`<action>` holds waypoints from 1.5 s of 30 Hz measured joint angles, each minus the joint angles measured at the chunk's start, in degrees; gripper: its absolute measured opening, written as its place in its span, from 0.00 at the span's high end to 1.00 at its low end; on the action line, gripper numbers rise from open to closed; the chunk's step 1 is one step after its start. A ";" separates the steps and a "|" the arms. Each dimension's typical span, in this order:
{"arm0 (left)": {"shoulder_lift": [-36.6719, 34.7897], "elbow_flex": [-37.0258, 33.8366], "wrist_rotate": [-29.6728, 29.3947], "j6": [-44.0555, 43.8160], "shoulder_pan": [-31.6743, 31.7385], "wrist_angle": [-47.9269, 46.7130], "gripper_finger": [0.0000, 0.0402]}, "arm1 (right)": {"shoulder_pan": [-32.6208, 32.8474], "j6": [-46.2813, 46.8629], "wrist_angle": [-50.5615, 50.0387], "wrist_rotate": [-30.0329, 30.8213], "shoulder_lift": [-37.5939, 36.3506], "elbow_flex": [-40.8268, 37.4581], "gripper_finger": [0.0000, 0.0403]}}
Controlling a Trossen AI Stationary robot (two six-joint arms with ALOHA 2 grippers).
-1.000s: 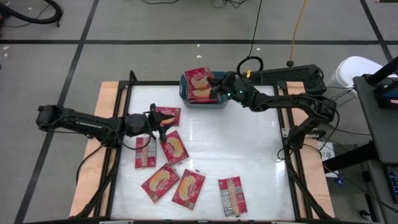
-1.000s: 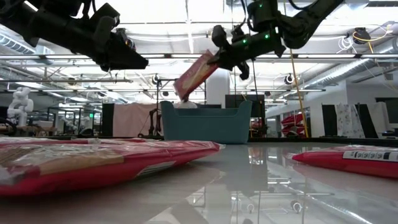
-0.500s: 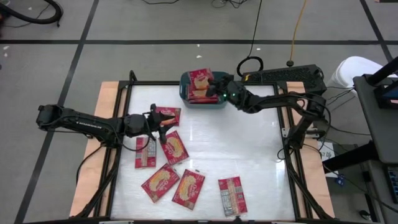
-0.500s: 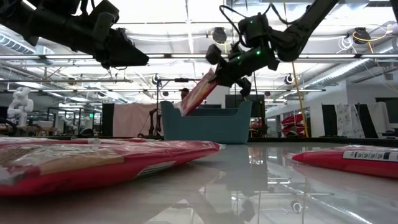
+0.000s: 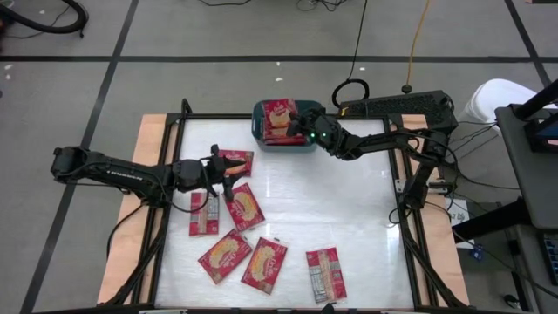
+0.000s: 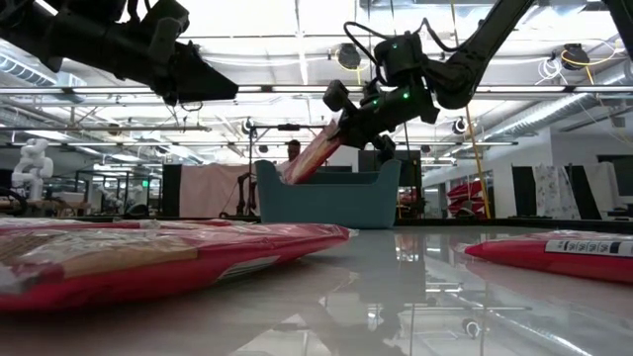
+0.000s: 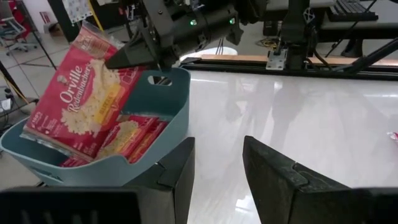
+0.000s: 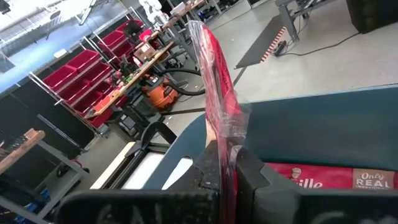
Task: Sort popcorn bags into baskets
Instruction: Put the red popcorn bag into the green bin
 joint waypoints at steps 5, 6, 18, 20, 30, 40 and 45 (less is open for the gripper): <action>0.00 0.00 0.00 0.24 0.00 0.02 0.65 | -0.03 -0.26 -1.05 -0.37 -0.02 0.00 0.95; 0.00 0.00 0.00 0.24 0.00 0.02 0.65 | -0.10 -0.25 -1.86 -0.42 -0.02 0.00 0.94; 0.00 0.00 -0.02 0.26 0.00 0.02 0.65 | -0.94 -2.71 -3.85 -0.35 -0.02 0.00 0.80; 0.00 0.00 -0.02 0.25 0.00 0.00 0.65 | -1.35 -3.19 -4.04 -0.50 -0.02 0.00 0.77; 0.00 0.00 -0.04 0.26 0.00 0.00 0.65 | -2.65 -11.74 -3.85 -0.48 -0.04 0.00 0.66; 0.00 0.00 -0.07 0.17 0.00 -0.02 0.65 | -4.59 -21.01 -3.83 -0.50 -0.04 0.00 0.61; 0.00 0.00 -0.07 0.07 0.00 -0.02 0.65 | -5.16 -24.35 -4.13 -0.50 -0.04 0.00 0.61</action>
